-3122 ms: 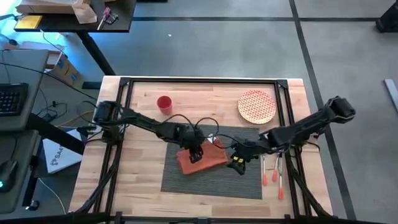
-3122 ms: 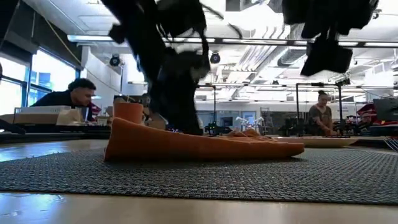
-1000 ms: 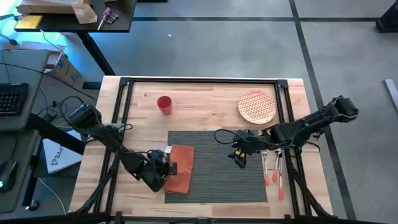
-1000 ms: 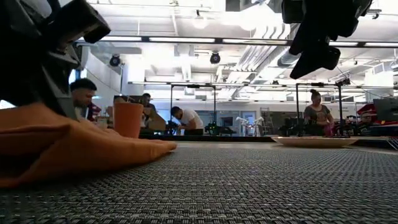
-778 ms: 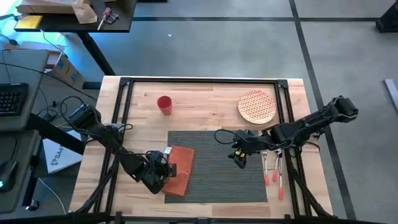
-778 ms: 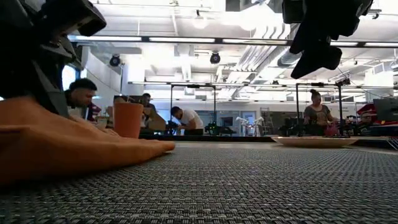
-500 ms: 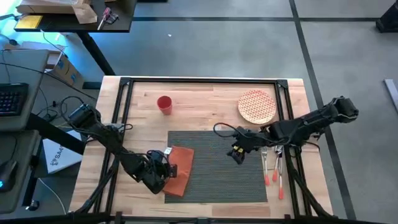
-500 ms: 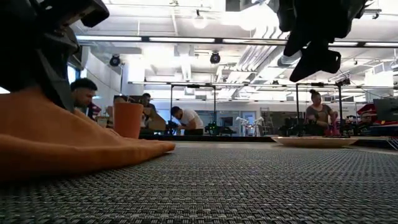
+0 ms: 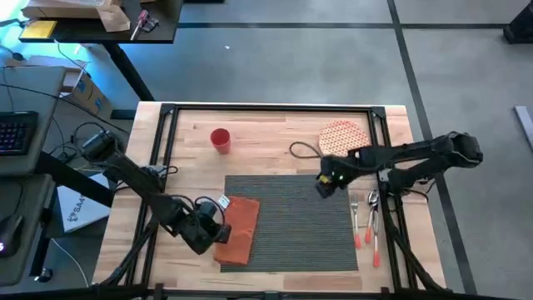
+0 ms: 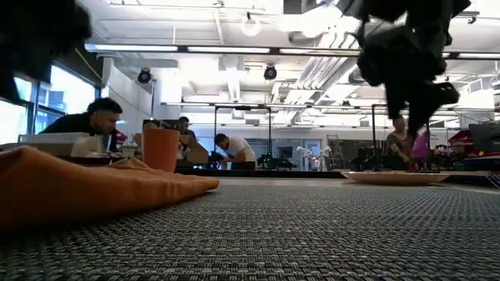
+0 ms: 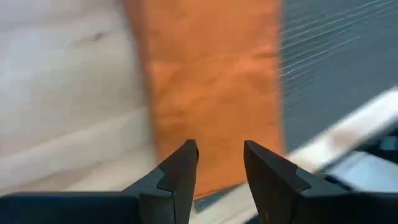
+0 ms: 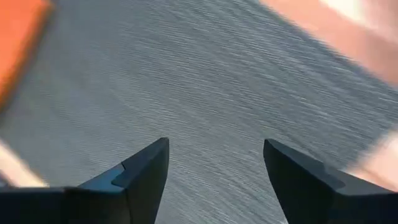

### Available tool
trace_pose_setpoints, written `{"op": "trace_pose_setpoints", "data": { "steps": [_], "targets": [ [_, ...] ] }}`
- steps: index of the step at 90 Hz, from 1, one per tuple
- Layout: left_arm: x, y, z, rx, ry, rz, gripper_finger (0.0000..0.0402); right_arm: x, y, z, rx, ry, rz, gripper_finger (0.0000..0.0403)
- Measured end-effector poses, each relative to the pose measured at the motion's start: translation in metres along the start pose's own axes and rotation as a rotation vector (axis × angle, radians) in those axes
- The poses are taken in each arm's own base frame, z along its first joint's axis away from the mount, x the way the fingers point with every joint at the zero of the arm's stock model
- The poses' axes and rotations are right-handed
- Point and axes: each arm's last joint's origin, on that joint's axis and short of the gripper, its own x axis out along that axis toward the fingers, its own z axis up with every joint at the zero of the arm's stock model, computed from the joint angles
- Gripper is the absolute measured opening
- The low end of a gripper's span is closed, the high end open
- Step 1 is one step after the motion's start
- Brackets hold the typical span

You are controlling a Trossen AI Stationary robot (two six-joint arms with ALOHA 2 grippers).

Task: Set table place
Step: Put the orange patterned plate on the gray placemat to the right of the orange table napkin

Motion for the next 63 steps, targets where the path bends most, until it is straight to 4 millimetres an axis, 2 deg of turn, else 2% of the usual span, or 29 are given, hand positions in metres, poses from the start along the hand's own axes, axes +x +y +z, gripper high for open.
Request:
{"op": "trace_pose_setpoints", "data": {
  "steps": [10,25,38,63],
  "targets": [
    [-0.015,-0.01,0.02,0.066,-0.057,-0.093,0.0105,-0.001,-0.024,0.015,0.076,-0.026,-0.115,0.0235],
    [-0.035,-0.025,0.051,0.141,-0.115,-0.23,0.009,0.009,-0.049,0.022,0.259,-0.008,-0.021,0.0234],
    [-0.051,-0.037,0.075,0.217,-0.2,-0.353,0.0076,0.018,-0.069,0.01,0.443,-0.023,0.042,0.0234],
    [-0.082,-0.049,0.116,0.474,-0.38,-0.509,0.0052,0.031,-0.095,-0.012,0.852,-0.201,0.148,0.0234]
  ]
}}
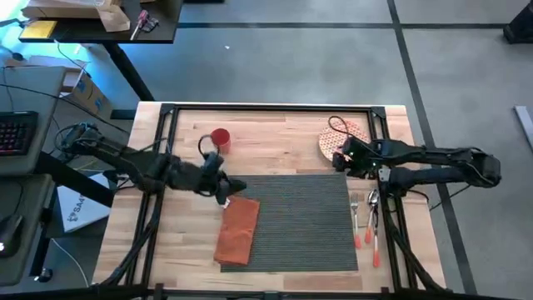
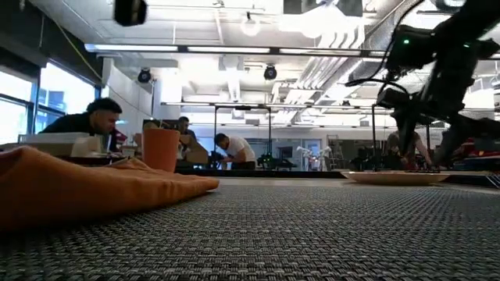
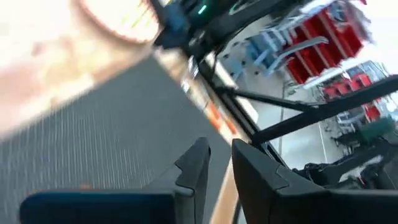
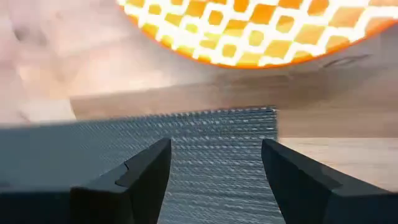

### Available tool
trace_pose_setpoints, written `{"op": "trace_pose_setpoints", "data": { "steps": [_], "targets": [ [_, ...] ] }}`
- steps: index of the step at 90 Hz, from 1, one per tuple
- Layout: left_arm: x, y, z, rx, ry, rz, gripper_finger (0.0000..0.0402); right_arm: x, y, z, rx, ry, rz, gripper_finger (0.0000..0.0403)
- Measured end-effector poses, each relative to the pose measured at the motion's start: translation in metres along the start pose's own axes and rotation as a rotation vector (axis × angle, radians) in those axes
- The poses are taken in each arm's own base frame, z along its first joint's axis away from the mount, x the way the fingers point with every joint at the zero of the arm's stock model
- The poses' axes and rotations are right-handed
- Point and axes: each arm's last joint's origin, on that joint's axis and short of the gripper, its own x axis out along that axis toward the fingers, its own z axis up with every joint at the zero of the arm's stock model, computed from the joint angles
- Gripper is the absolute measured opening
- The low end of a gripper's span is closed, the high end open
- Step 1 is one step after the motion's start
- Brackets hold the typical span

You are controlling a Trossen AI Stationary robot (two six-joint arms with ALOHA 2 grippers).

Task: Set table place
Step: Put the orange patterned plate on the gray placemat to the right of the orange table napkin

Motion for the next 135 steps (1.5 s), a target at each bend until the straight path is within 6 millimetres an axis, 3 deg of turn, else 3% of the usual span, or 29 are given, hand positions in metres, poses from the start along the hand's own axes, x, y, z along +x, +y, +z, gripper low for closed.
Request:
{"op": "trace_pose_setpoints", "data": {
  "steps": [11,38,80,95,114,135],
  "targets": [
    [-0.004,0.006,0.015,0.072,-0.005,-0.031,0.0046,0.014,-0.015,0.001,0.121,-0.018,0.043,0.0238],
    [-0.005,0.02,0.037,0.1,-0.014,-0.045,0.0034,0.033,-0.027,0.006,0.432,-0.174,0.221,0.0283],
    [-0.002,0.036,0.057,0.001,-0.1,0.029,0.003,0.038,-0.042,0.016,0.654,-0.495,0.263,0.0255],
    [-0.002,0.036,0.056,-0.016,-0.1,0.028,0.003,0.038,-0.047,0.021,0.679,-0.542,0.224,0.0199],
    [-0.002,0.036,0.056,-0.031,-0.1,0.027,0.003,0.037,-0.046,0.022,0.632,-0.564,0.226,0.0027],
    [-0.002,0.036,0.056,-0.03,-0.078,0.01,0.003,0.033,-0.027,0.022,0.486,-0.493,0.381,0.0002]
  ]
}}
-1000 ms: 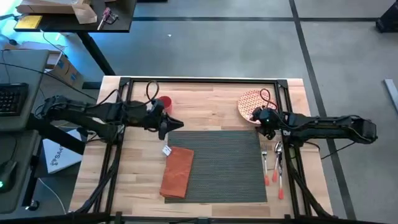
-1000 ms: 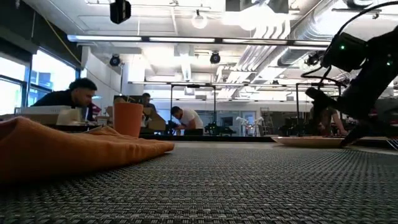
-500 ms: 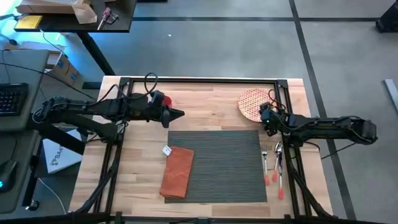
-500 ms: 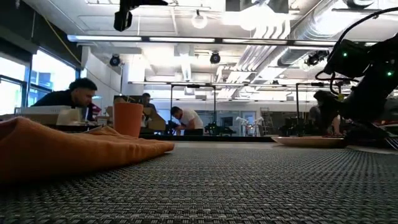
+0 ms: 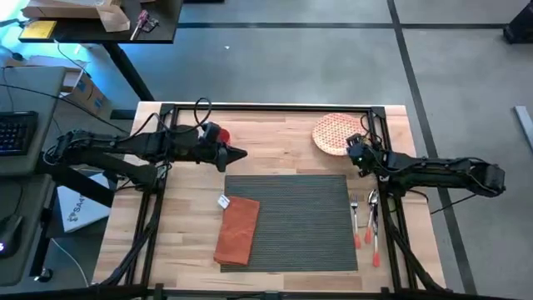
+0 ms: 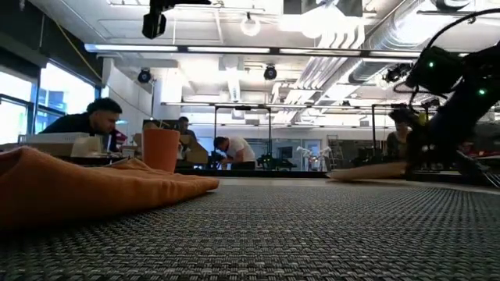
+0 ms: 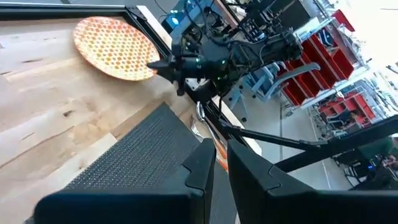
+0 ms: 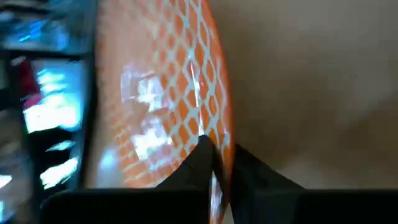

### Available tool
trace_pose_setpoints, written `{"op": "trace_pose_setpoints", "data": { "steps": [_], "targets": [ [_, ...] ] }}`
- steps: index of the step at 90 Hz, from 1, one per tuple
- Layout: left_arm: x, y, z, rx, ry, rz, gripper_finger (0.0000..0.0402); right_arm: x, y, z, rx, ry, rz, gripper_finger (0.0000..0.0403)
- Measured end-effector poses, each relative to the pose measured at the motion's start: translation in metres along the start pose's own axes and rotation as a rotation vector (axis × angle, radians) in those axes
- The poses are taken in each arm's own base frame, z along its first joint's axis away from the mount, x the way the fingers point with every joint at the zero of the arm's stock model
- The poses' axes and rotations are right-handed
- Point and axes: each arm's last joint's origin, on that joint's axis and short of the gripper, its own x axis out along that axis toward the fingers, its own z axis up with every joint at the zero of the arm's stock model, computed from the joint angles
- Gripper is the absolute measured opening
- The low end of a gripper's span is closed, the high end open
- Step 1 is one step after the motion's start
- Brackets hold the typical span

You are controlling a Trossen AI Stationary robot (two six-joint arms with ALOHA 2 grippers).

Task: Set table place
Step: Put the orange patterned plate on the gray placemat to the right of the orange table napkin

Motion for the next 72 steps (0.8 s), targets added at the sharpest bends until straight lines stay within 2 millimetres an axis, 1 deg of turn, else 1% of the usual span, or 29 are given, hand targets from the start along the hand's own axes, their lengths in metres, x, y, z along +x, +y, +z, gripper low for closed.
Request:
{"op": "trace_pose_setpoints", "data": {
  "steps": [11,26,36,46,55,72],
  "targets": [
    [0.0,0.0,0.0,0.001,0.003,-0.003,0.003,-0.003,0.01,-0.005,-0.097,0.116,0.089,0.0],
    [0.0,0.0,-0.001,0.01,0.024,-0.02,0.003,-0.01,0.019,-0.013,-0.261,0.391,0.195,0.0],
    [0.0,-0.001,-0.001,0.023,0.039,-0.034,0.003,-0.016,0.026,-0.02,-0.356,0.615,0.298,0.0],
    [0.0,-0.001,-0.001,0.027,0.043,-0.038,0.003,-0.026,0.032,-0.029,-0.405,0.877,0.39,0.0],
    [0.0,-0.001,-0.001,0.029,0.044,-0.037,0.003,-0.036,0.03,-0.041,-0.415,1.048,0.365,0.0],
    [0.0,0.0,-0.002,0.03,0.044,-0.022,0.003,-0.06,0.03,-0.071,-0.49,1.194,0.336,0.0]
  ]
}}
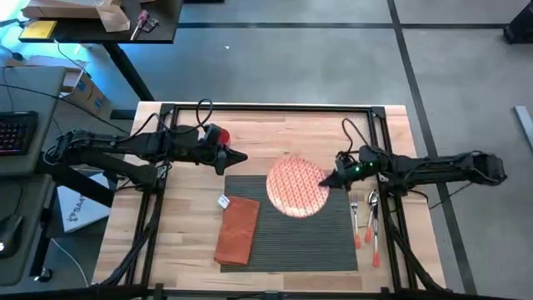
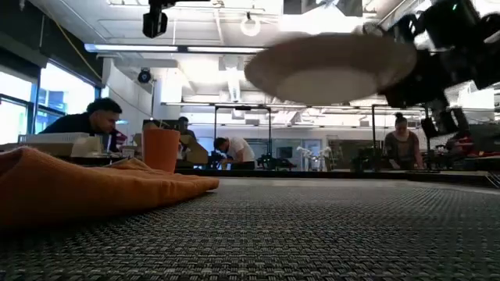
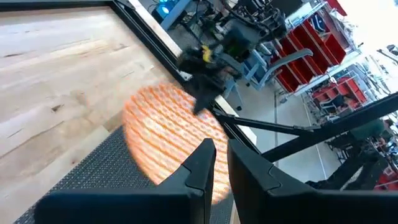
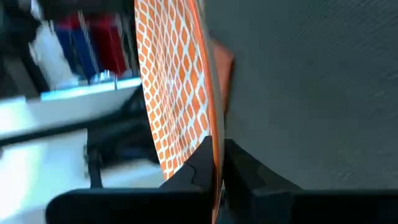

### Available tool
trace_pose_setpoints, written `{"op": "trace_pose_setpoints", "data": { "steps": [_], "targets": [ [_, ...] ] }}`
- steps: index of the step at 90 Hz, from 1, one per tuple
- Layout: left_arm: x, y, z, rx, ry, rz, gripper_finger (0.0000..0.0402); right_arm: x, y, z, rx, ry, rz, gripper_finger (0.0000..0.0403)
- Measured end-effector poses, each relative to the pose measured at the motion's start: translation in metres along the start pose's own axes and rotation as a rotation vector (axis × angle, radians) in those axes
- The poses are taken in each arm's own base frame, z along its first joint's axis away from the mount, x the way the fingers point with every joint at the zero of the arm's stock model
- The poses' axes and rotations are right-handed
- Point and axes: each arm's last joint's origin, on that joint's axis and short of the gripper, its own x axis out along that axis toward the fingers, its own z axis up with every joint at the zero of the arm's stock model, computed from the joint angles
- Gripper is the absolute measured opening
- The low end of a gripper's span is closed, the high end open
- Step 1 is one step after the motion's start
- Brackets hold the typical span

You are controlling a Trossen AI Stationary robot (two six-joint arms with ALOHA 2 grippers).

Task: Set table place
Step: Put the orange patterned plate on the gray placemat to the right of the orange table napkin

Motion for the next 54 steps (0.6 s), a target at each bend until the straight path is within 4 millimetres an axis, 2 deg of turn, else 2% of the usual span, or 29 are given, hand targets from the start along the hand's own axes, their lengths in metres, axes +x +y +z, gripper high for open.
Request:
{"op": "trace_pose_setpoints", "data": {
  "steps": [12,22,35,54],
  "targets": [
    [0.0,0.001,-0.001,0.001,0.006,0.014,0.003,0.016,-0.011,-0.012,0.031,0.071,-0.102,0.0],
    [0.0,0.002,-0.001,0.002,0.007,0.024,0.003,0.03,-0.012,-0.015,0.025,0.081,-0.08,0.0],
    [0.0,0.002,-0.001,0.002,0.009,0.026,0.003,0.05,-0.016,-0.018,0.002,0.117,-0.056,0.0],
    [0.0,0.002,-0.001,-0.001,0.01,0.027,0.003,0.085,-0.023,-0.014,-0.06,0.143,-0.171,0.0]
  ]
}}
